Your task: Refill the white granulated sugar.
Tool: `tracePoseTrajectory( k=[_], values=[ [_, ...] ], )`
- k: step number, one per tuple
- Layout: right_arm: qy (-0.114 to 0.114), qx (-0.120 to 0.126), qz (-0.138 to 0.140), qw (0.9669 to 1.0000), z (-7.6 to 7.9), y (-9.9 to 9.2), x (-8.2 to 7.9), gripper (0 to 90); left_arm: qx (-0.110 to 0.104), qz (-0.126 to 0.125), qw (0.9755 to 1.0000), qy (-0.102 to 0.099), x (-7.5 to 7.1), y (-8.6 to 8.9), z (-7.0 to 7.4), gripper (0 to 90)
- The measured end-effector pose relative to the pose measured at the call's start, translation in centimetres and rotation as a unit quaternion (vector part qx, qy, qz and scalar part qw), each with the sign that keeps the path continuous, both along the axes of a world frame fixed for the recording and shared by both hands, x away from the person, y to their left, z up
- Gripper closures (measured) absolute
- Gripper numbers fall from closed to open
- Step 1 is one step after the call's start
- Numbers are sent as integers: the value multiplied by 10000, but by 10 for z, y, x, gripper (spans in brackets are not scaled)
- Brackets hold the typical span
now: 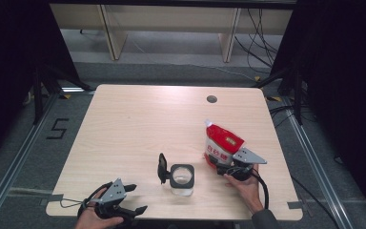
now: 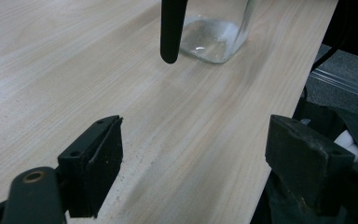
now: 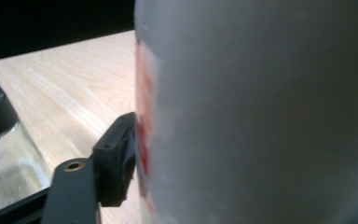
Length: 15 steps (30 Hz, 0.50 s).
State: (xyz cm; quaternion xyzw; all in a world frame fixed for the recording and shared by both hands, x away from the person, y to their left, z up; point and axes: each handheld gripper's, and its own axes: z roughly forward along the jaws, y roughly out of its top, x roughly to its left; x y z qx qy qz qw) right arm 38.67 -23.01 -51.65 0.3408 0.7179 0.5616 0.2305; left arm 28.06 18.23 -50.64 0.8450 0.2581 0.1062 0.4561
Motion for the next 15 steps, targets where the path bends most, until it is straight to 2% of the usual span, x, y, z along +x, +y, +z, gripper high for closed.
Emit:
tracePoseTrajectory(
  k=[2,3,4,5,6,7,9,10,11,12,13,14,15],
  values=[
    [87,-75,-26,9999,1,1,0,327,6,-9,10000,-4,0,0,0,186],
    [88,-33,-73,9999,0,3,1,337,32,-11,10000,4,0,0,0,186],
    [-8,-70,33,10000,0,1,3,340,30,17,10000,43,0,0,0,186],
    [65,-119,-25,9999,1,1,3,341,0,60,9999,103,-1,0,0,186],
    [24,-162,24,9999,1,0,4,341,3,58,9999,102,-1,0,0,186],
    [13,-68,67,10000,0,2,5,343,-16,48,10000,83,-1,-1,0,186],
    [13,-94,68,9999,0,1,5,349,-100,53,9999,76,-1,-1,-1,186],
    [23,-138,51,9999,1,2,5,356,-70,79,9999,70,-2,-1,-1,186],
    [63,-37,-57,10000,1,3,3,367,-175,94,9998,83,-2,-2,-1,186],
    [114,-2,-58,9999,1,3,3,379,-3,42,9999,119,-1,0,1,186],
    [69,6,-66,10000,2,3,4,384,26,41,9999,126,-1,1,1,186],
    [117,-58,-78,9999,3,3,3,388,-41,54,9999,80,-1,1,1,186],
    [216,-54,-29,9997,5,3,2,393,-20,80,9999,62,0,1,1,186]
  ],
)
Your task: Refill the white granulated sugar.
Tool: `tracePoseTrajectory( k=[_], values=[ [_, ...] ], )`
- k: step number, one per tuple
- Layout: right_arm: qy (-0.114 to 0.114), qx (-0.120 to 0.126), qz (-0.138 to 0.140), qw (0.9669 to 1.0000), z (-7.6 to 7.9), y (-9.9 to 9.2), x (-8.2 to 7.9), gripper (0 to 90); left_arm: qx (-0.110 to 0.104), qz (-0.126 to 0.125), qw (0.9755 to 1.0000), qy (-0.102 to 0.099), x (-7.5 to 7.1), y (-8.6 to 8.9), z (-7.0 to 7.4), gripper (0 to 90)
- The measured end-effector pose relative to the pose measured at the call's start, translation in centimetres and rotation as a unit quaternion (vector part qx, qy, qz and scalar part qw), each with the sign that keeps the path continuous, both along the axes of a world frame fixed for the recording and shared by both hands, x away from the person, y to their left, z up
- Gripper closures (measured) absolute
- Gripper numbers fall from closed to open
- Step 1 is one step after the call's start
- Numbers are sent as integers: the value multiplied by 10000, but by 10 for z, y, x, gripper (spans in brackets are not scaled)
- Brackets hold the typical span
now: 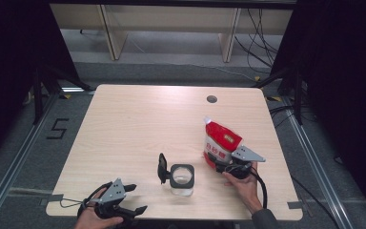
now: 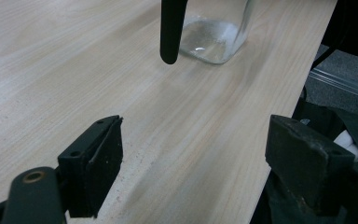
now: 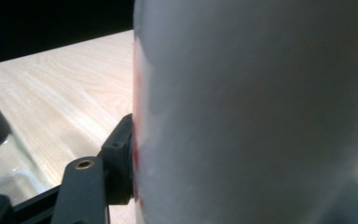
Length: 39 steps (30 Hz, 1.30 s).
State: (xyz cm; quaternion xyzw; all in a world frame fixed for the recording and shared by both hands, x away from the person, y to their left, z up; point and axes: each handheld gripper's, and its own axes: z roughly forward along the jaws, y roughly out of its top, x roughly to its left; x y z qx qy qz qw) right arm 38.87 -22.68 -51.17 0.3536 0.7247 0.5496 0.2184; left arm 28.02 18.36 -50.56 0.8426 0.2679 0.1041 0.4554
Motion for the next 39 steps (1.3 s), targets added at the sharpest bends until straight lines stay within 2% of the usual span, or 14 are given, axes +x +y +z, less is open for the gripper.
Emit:
tracePoseTrajectory(
  k=[1,2,3,5,7,13,16,20,24,28,31,34,38,39],
  values=[
    [-307,-139,66,9994,0,-1,4,394,-106,39,9999,39,-1,-1,0,186],
    [-86,-221,29,9997,2,-1,-1,395,142,-116,9998,-115,2,3,2,186],
    [-61,-187,-15,9998,3,2,-5,397,-150,66,9999,36,-1,0,0,186],
    [-188,-403,0,9990,6,0,-8,398,113,-91,9998,-118,2,3,2,186],
    [-352,-609,4,9975,8,-3,-10,400,-67,-7,10000,24,-1,0,1,186],
    [-465,-548,-207,9972,20,-11,-17,401,27,22,10000,-19,1,3,1,186],
    [-761,-735,-190,9942,30,-15,-22,401,-108,62,9999,26,0,1,0,186],
    [-748,-768,-181,9941,38,-11,-38,402,-87,45,10000,-1,0,2,1,186],
    [-1174,-1283,-159,9846,44,-9,-53,402,-77,23,10000,-24,1,3,2,186],
    [-1273,-1658,-111,9778,51,-6,-70,402,-44,-4,10000,-86,2,3,2,186],
    [-1402,-2059,-156,9683,53,-5,-82,402,-107,110,9999,8,1,2,1,185],
    [-1561,-2445,-104,9569,54,-3,-91,403,-51,115,9999,-20,1,3,2,186],
    [-1880,-3168,-16,9297,53,4,-104,403,17,49,9999,-119,3,5,2,186],
    [-1878,-3203,-12,9285,53,5,-106,403,-44,152,9999,-29,2,4,2,185]
  ],
)
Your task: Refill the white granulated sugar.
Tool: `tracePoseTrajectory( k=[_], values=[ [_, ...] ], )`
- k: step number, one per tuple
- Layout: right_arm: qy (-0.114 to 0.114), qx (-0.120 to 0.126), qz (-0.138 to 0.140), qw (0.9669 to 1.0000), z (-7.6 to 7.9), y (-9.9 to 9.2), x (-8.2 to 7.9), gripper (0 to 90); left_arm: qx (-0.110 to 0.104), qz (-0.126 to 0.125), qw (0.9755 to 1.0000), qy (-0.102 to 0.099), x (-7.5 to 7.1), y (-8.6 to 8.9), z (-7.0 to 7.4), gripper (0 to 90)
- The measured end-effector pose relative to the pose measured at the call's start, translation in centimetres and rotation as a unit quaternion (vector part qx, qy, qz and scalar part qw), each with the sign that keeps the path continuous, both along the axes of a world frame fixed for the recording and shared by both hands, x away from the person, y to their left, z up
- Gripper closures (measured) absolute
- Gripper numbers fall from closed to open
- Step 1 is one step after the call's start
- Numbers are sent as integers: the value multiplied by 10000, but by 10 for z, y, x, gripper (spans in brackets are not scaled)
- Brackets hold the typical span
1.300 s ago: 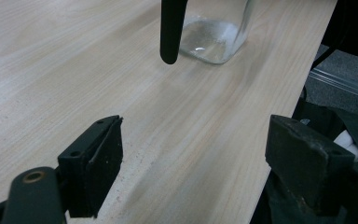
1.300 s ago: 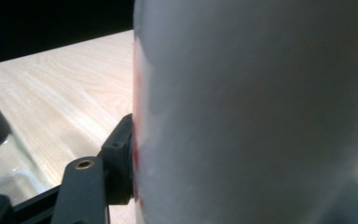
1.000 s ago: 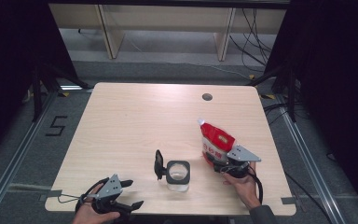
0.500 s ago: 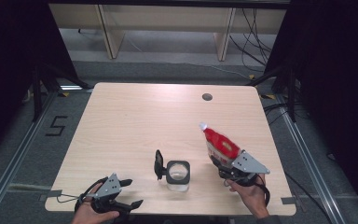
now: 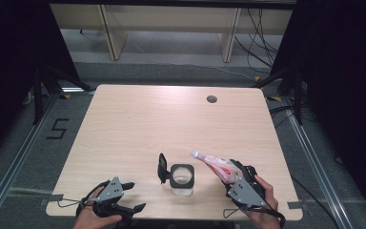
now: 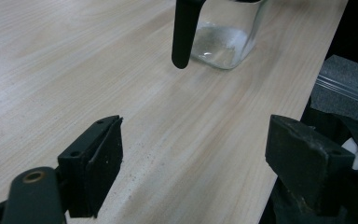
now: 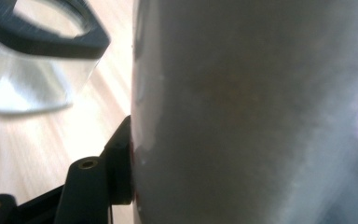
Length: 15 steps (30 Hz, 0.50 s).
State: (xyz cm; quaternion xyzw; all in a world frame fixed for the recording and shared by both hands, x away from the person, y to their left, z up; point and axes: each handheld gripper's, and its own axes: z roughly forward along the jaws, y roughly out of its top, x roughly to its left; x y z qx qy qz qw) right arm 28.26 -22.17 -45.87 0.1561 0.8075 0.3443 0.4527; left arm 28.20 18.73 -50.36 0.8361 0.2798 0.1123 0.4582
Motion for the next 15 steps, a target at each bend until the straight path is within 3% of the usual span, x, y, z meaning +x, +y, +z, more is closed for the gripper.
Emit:
tracePoseTrajectory(
  k=[2,3,7,8,11,13,14,15],
  values=[
    [-193,-427,-40,9989,-1,3,-3,404,33,-72,10000,-34,1,0,0,185],
    [-175,-564,-44,9982,-2,4,-4,404,60,-116,9999,-74,1,0,0,186],
    [-541,-1194,-120,9913,-7,11,-11,405,127,-128,9998,-94,2,1,1,186],
    [-577,-1351,-170,9890,-7,13,-13,405,56,-90,9999,-64,1,0,0,185],
    [-824,-1780,-163,9804,-9,18,-15,406,49,-52,10000,-34,1,0,0,186],
    [-1004,-2094,-180,9725,-11,21,-16,406,80,-116,9999,-85,1,1,0,186],
    [-1072,-2186,-154,9698,-12,21,-16,407,24,-29,10000,-17,0,0,0,186],
    [-1212,-2339,-82,9646,-13,22,-16,407,15,-10,10000,-5,0,0,0,186]
  ],
)
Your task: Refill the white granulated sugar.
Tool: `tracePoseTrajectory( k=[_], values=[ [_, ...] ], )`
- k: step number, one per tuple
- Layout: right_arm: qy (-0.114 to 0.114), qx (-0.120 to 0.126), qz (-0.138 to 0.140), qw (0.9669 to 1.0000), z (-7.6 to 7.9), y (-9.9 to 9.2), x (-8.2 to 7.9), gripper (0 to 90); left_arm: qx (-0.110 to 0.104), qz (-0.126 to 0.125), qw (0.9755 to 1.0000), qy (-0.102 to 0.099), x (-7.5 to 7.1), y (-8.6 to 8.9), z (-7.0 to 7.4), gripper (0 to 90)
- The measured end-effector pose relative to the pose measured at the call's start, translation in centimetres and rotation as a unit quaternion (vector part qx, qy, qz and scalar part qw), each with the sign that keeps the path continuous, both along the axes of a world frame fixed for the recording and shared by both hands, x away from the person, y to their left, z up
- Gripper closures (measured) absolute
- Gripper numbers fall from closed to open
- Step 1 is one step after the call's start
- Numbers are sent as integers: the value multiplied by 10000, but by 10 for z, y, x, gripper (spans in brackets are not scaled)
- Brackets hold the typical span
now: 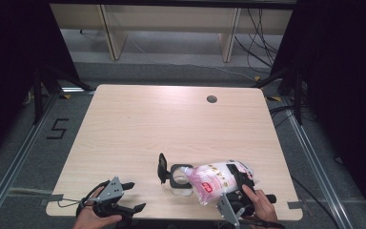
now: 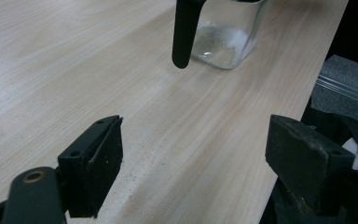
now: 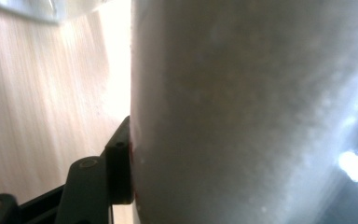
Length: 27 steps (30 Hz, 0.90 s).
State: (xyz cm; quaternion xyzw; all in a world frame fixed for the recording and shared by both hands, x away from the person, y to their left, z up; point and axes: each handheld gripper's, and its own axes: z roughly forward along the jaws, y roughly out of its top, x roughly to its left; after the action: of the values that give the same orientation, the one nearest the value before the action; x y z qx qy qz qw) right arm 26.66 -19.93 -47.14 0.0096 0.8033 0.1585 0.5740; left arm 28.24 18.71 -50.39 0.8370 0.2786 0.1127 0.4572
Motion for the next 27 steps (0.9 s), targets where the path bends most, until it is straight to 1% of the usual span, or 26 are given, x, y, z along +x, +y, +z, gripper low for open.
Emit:
tracePoseTrajectory(
  k=[1,2,3,4,5,6,7,8,9,10,11,12,13,14,15,16,17,18,19,20,21,23,24,25,26,27],
  values=[
    [-65,-145,-6,9999,1,1,-1,407,-28,-9,10000,12,0,0,0,186],
    [-138,-207,-55,9997,-1,2,-2,407,-89,-9,10000,20,0,-1,-1,186],
    [-175,-290,-72,9994,-1,3,-2,407,19,-89,10000,-38,1,0,0,186],
    [-245,-437,-80,9987,0,4,-3,408,55,-107,9999,-64,1,1,0,186],
    [-310,-491,-110,9983,-1,4,-3,408,22,-80,10000,-36,1,0,0,186],
    [-506,-1007,-108,9936,4,5,-4,408,10,-69,10000,-24,1,0,0,186],
    [-495,-1135,-138,9922,2,5,-4,409,-59,-61,10000,-33,1,-1,-1,186],
    [-672,-1335,-103,9887,3,6,-4,409,-44,-68,10000,-34,1,-1,-1,186],
    [-733,-1462,-55,9865,4,6,-4,409,-38,-31,10000,27,0,-1,-1,186],
    [-735,-1507,-117,9858,4,6,-5,409,-41,-30,10000,23,0,-1,-1,186],
    [-723,-1511,-130,9858,3,6,-5,409,-18,-51,10000,9,0,-1,-1,186],
    [-725,-1605,-122,9843,4,7,-5,410,27,-114,9999,-61,1,0,0,186],
    [-807,-1829,-58,9798,7,8,-5,410,-61,-60,10000,-36,1,-1,-1,186],
    [-764,-1658,-116,9831,3,7,-5,410,-50,-9,10000,30,0,-1,-1,186],
    [-785,-1742,-125,9815,4,8,-6,410,44,-17,10000,1,1,0,0,186],
    [-819,-1773,-77,9807,4,8,-7,410,-12,-27,10000,22,0,0,-1,186],
    [-866,-1861,-47,9787,5,9,-7,410,-89,8,10000,42,-1,-1,-1,185],
    [-921,-1882,-24,9778,5,10,-7,411,25,-91,9999,-44,1,0,0,186],
    [-967,-2191,38,9709,10,12,-8,411,-34,-15,10000,28,0,-1,-1,186],
    [-992,-1925,-53,9763,5,11,-8,411,-25,-21,10000,22,0,-1,-1,186],
    [-1049,-2012,-24,9739,6,12,-9,412,49,-108,9999,-67,1,0,0,185],
    [-1082,-2114,-72,9714,6,13,-10,412,37,-87,9999,-67,1,0,0,185],
    [-1204,-2248,-17,9669,6,14,-10,412,-29,-35,10000,32,0,-1,-1,185],
    [-1231,-2314,-35,9650,7,15,-11,413,-24,-15,10000,24,0,-2,-1,185],
    [-1287,-2444,56,9611,9,16,-10,413,-16,-14,10000,14,-1,-2,-1,186],
    [-1292,-2410,81,9619,9,16,-10,414,-19,-18,10000,26,-1,-2,-1,185]
  ],
)
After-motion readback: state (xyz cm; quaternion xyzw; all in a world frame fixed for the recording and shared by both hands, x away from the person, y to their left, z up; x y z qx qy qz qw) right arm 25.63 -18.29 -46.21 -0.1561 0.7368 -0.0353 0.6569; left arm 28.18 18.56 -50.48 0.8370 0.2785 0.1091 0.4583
